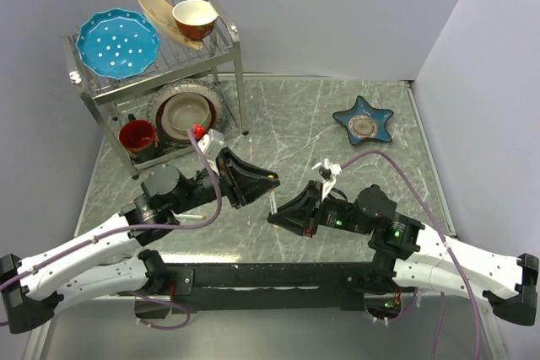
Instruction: Insert the pens into the pen caps
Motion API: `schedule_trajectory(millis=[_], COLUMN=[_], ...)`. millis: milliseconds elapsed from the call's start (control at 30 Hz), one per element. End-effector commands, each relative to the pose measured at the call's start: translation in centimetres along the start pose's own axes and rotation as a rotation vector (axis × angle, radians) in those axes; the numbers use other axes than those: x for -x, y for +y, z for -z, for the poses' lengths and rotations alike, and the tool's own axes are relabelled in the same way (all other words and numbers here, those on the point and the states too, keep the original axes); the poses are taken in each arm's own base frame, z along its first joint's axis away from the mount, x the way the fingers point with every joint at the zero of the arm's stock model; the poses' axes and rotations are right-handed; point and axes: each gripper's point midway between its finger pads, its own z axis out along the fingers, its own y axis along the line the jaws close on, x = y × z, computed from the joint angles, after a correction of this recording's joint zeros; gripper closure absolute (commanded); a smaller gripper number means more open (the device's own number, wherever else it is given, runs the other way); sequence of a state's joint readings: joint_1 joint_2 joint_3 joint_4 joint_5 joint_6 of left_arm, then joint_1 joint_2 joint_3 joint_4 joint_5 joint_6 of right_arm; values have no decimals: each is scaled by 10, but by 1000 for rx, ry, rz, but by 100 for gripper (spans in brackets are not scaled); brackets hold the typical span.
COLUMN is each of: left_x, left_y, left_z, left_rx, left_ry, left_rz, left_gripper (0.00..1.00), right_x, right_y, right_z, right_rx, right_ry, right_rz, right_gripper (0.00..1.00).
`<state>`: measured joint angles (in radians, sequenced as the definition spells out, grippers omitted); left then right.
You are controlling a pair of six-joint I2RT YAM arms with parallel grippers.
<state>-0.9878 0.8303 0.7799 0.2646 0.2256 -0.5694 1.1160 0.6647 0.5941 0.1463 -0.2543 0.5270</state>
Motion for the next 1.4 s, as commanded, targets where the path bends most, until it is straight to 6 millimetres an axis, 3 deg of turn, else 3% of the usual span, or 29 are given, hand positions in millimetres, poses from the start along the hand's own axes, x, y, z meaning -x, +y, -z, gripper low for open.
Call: schedule_trajectory(millis=[0, 33, 100, 133, 200, 333, 433, 667, 1000, 1233, 1367], left_x=[9, 3, -8, -11, -24, -31, -28, -32, -71, -90, -108], left_y=[-16, -19, -20, -28, -23, -28, -41, -50, -39, -43, -41], left_z=[3, 5, 8, 10, 11, 16, 22, 27, 41, 26, 18], left_rx=[-74, -102, -129, -179, -176, -220, -297, -354, -346, -356, -313], left_ry=[-32, -25, -10, -8, 16, 20, -11, -1, 20, 63, 127], left_rz=[2, 10, 42, 45, 76, 125, 173, 222, 278, 338, 341], left_gripper=[84, 93, 99, 99, 99, 99, 99, 99, 99, 99, 99], right_x=[18, 20, 33, 45, 66, 108, 126, 150, 191, 197, 205], right_y=[11, 10, 10, 12, 2, 25, 41, 73, 94, 86, 73], right_z=[0, 0, 2, 4, 7, 15, 17, 19, 26, 7, 9], right_rx=[44, 35, 20, 10, -64, -23, 31, 152, 157, 113, 26], right_ry=[-67, -76, -132, -168, -243, -361, -411, -471, -538, -521, -538], right_rz=[24, 25, 37, 53, 108, 194, 204, 196, 213, 222, 263], right_gripper=[100, 100, 100, 100, 100, 100, 100, 100, 100, 100, 100])
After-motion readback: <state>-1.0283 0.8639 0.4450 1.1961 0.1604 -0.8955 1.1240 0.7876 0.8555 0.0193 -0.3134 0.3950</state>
